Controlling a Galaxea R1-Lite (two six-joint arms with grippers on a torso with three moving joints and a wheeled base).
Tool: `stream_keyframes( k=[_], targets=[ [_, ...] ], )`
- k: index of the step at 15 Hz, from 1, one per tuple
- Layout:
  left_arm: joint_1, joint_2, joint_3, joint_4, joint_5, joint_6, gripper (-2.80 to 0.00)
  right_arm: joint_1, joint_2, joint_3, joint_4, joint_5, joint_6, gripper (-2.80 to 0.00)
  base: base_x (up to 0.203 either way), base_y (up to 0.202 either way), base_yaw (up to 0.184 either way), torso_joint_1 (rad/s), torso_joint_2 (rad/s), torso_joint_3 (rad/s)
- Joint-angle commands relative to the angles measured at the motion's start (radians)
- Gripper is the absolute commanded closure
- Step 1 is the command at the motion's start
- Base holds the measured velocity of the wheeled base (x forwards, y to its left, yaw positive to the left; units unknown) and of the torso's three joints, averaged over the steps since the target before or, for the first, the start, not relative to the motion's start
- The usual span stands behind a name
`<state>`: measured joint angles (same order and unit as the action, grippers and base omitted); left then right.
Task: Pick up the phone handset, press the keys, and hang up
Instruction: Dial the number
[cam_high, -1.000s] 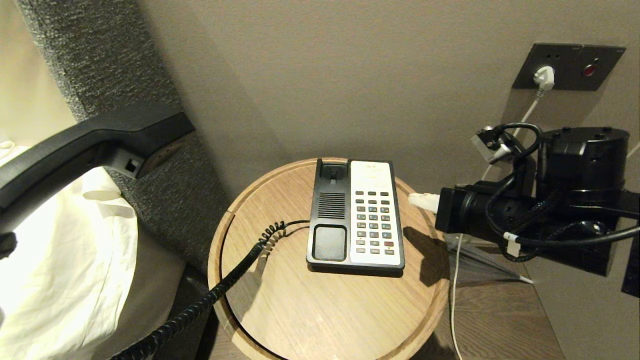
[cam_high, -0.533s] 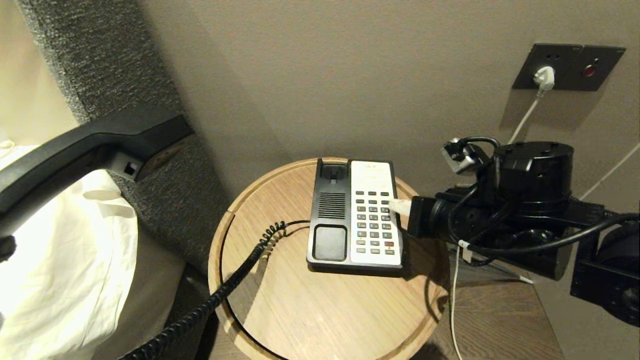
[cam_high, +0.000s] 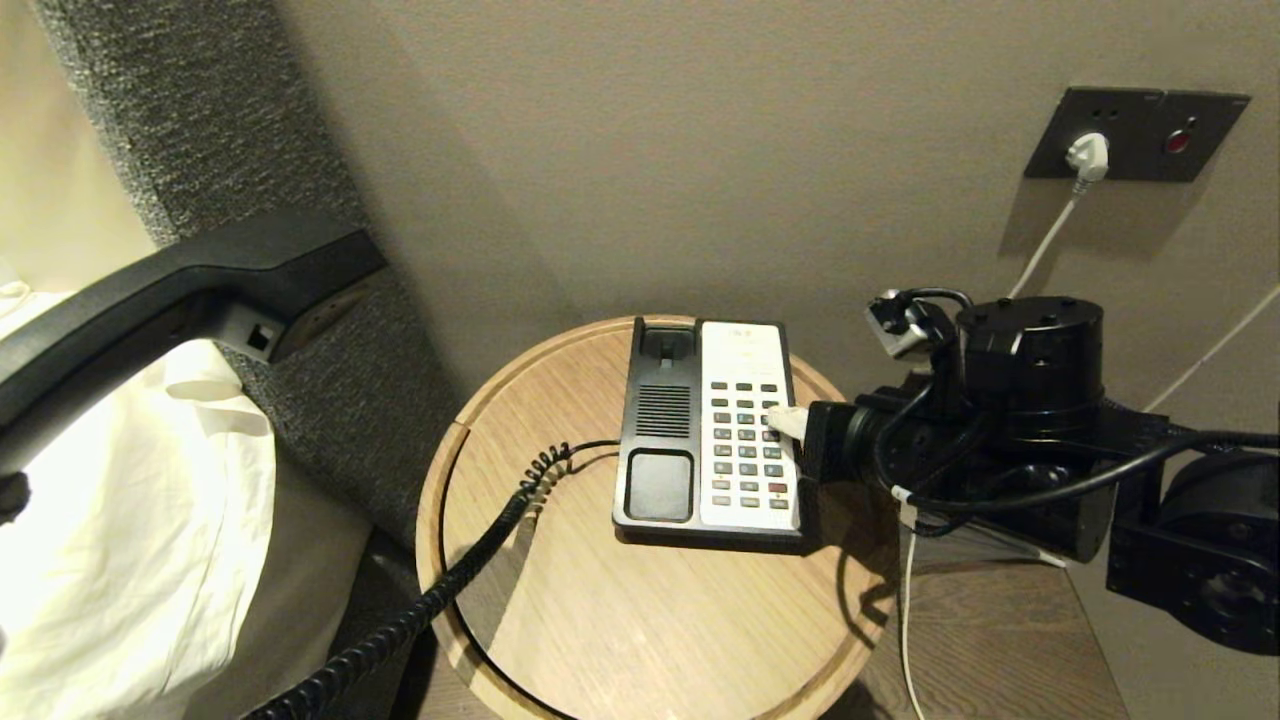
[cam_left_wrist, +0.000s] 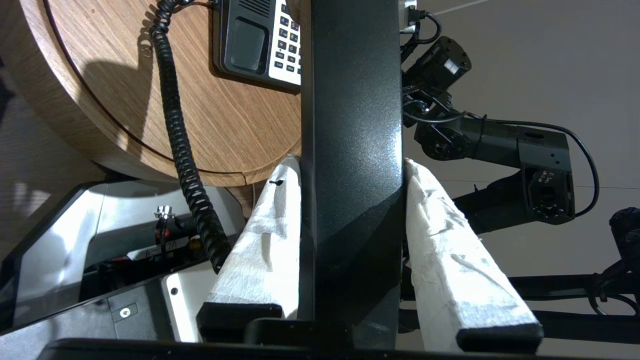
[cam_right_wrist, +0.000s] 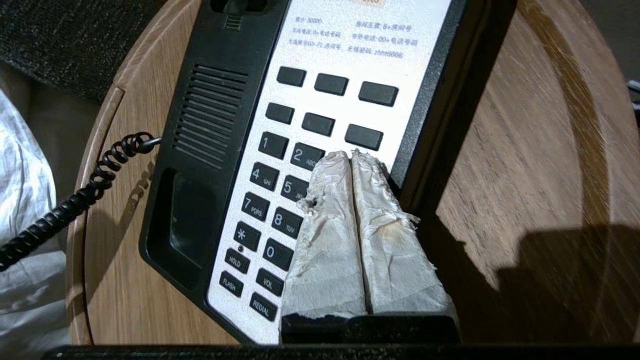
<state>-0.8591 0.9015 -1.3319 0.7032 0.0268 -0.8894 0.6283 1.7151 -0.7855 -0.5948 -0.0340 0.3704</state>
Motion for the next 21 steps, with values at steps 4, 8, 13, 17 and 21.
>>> stream_keyframes(
  k=[4,8,13,17,21],
  targets=[
    [0.000,-0.003,0.001,0.006,-0.001,-0.005,0.00,-0.002,0.019,0.002,-0.002,-0.027,0.004,0.00,0.000,0.000,0.000,0.000,0.00,0.000],
    [0.000,-0.013,0.024,0.004,0.002,-0.005,0.00,0.000,-0.030,-0.002,-0.001,-0.029,0.003,0.00,0.000,0.000,0.000,0.000,0.00,0.000],
    [0.000,-0.013,0.036,0.004,0.002,-0.005,0.00,0.017,-0.080,-0.009,0.013,-0.030,0.002,0.00,0.000,0.000,0.000,0.000,0.00,0.000],
    [0.000,-0.015,0.036,0.006,0.002,-0.005,0.00,0.033,-0.069,0.003,0.016,-0.031,0.004,0.00,0.000,0.000,0.000,0.000,0.00,0.000],
    [-0.001,-0.015,0.036,0.004,0.001,-0.005,0.00,0.033,-0.069,0.020,0.030,-0.032,0.004,0.00,0.000,0.000,0.000,0.000,0.00,0.000]
  ],
)
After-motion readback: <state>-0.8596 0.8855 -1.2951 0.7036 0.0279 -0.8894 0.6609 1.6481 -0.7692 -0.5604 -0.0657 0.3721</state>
